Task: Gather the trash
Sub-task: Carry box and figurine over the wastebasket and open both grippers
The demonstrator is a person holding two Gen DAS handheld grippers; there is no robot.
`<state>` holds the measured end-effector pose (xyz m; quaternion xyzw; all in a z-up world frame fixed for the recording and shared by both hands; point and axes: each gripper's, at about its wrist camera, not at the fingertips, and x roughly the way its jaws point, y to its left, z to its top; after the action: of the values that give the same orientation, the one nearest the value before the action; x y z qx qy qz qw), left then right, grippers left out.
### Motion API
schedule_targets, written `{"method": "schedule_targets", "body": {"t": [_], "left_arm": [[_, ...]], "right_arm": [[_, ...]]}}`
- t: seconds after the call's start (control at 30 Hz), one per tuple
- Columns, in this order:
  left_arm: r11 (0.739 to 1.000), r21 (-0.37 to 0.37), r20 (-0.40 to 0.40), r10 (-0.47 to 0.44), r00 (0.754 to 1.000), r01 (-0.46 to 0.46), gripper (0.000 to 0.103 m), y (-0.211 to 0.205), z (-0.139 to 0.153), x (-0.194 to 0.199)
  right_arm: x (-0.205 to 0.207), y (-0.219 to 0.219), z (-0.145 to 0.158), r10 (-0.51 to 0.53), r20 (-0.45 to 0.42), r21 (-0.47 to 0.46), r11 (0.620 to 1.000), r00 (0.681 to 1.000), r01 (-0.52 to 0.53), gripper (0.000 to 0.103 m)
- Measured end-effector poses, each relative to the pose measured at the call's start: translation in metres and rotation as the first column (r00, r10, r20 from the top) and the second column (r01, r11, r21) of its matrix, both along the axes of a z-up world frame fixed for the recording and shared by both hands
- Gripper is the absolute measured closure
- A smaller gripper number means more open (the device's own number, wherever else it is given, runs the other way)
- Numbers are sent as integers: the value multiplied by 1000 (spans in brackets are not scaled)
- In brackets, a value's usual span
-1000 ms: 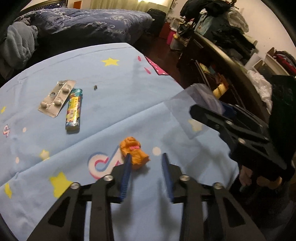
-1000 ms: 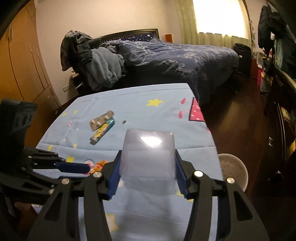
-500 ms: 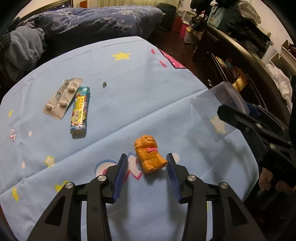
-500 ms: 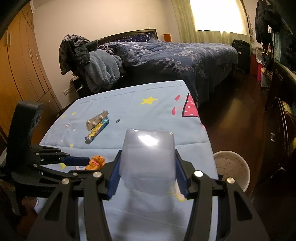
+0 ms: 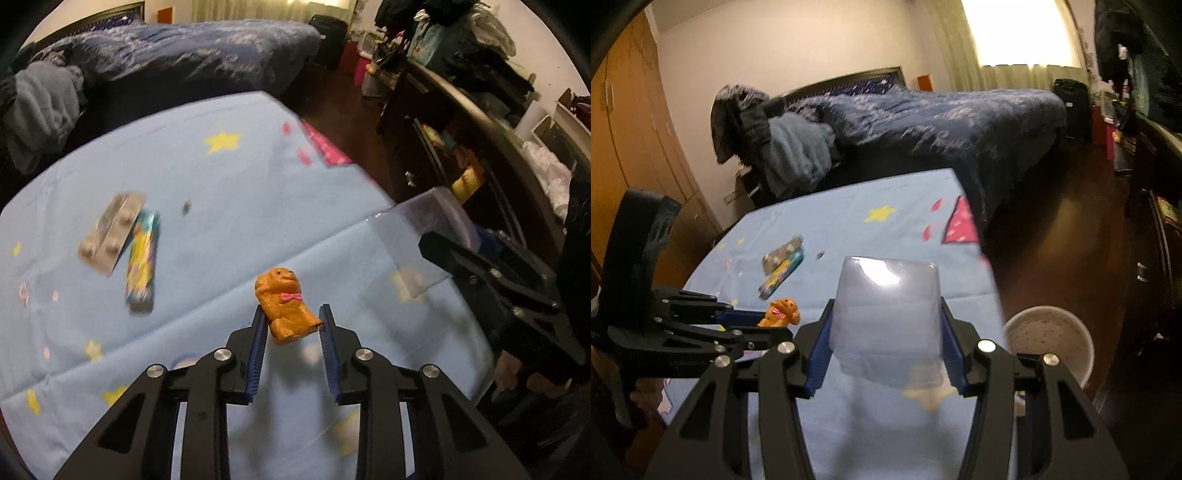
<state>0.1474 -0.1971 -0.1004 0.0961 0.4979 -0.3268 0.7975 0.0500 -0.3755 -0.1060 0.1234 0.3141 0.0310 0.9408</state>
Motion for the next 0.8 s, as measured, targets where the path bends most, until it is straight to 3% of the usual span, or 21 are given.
{"method": "schedule_targets", "body": {"t": [0.17, 0.33, 0.43, 0.57, 0.8], "left_arm": [[995, -64, -8, -72, 997, 71, 75, -49, 24, 12], [988, -90, -76, -132, 988, 125, 75, -130, 24, 34], [988, -72, -120, -147, 982, 139, 75, -176, 11, 42], [988, -6, -179, -154, 972, 156, 75, -236, -21, 53], [986, 123, -339, -62, 939, 110, 75, -308, -101, 76]], "right_arm": [[-6, -54, 5, -141, 35, 48, 989, 989, 139, 51], [-2, -118, -28, -331, -23, 62, 941, 943, 332, 51], [4, -153, -61, -388, -94, 120, 910, 917, 397, 51], [14, -189, -117, -439, -209, 128, 874, 874, 469, 51], [29, -215, -194, -451, -335, 163, 837, 827, 523, 51]]}}
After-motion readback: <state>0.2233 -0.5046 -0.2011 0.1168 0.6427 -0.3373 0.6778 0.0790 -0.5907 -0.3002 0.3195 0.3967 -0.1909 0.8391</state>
